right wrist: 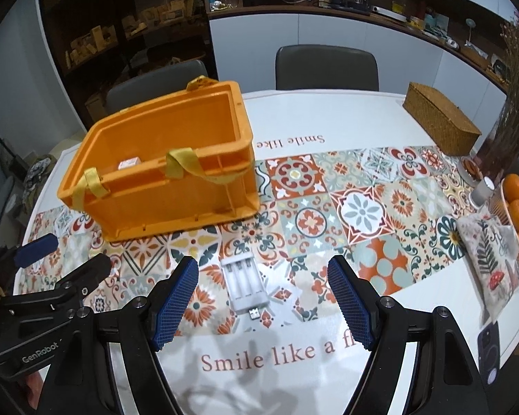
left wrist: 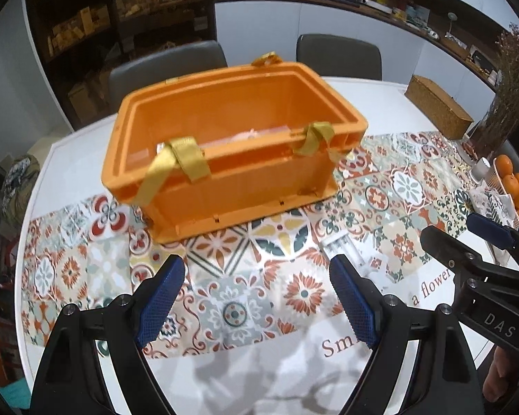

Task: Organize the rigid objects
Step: 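Withdraw both tools from the crate toward the white battery charger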

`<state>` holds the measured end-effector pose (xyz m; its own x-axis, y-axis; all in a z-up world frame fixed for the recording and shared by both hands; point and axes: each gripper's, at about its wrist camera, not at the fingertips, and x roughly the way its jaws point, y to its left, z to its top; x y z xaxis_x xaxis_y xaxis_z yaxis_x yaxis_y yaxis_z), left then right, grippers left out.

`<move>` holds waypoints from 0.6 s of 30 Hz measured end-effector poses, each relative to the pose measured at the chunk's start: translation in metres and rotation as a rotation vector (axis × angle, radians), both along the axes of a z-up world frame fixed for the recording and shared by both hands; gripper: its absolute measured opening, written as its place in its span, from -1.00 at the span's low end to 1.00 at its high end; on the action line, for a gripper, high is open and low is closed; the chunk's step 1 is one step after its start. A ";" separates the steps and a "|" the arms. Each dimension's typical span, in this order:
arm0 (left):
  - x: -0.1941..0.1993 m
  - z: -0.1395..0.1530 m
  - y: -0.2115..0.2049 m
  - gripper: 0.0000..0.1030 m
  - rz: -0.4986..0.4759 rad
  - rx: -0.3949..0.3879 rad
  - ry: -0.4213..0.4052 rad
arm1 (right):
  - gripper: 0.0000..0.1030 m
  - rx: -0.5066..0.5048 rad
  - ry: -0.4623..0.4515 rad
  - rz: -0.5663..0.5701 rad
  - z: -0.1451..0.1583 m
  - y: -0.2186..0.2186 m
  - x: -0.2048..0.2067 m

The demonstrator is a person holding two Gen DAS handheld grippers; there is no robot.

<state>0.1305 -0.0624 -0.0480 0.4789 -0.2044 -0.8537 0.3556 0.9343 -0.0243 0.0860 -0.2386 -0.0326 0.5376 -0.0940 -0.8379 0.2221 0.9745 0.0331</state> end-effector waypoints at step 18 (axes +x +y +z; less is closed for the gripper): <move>-0.017 -0.043 0.013 0.67 0.184 0.025 0.085 | 0.49 0.058 0.055 0.154 -0.052 0.008 0.002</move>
<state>0.1140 -0.0491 -0.0907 0.4322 -0.0989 -0.8963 0.1769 0.9839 -0.0233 0.0880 -0.2306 -0.0848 0.4949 0.0352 -0.8682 0.0733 0.9939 0.0821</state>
